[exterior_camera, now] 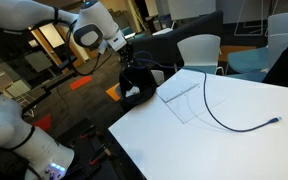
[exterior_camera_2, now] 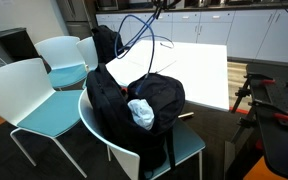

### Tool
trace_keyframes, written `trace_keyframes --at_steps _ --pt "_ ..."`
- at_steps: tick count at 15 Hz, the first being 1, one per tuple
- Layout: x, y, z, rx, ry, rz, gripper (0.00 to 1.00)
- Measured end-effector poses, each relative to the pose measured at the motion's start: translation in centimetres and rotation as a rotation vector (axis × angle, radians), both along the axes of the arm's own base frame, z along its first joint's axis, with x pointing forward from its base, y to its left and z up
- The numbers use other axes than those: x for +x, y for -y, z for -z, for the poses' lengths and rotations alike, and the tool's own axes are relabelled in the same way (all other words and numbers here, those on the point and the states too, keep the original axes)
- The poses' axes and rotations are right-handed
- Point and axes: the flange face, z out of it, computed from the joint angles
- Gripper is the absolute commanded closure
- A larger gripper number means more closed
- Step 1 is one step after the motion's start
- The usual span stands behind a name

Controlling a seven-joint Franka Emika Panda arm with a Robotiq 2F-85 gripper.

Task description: Fold the cable

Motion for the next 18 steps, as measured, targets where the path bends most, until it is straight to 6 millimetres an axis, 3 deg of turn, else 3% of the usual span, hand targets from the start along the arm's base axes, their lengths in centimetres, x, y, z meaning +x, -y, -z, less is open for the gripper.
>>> trace_keyframes --at_steps 9,11,14,18 --pt "0.4 3.2 8.3 -0.151 -0.321 0.23 0.98" --pt "0.5 3.9 9.7 -0.174 -0.411 0.273 0.66" --pt "0.8 4.7 11.1 -0.214 -0.514 0.326 0.46" --pt "1.0 5.3 10.5 -0.223 -0.519 0.311 0.16"
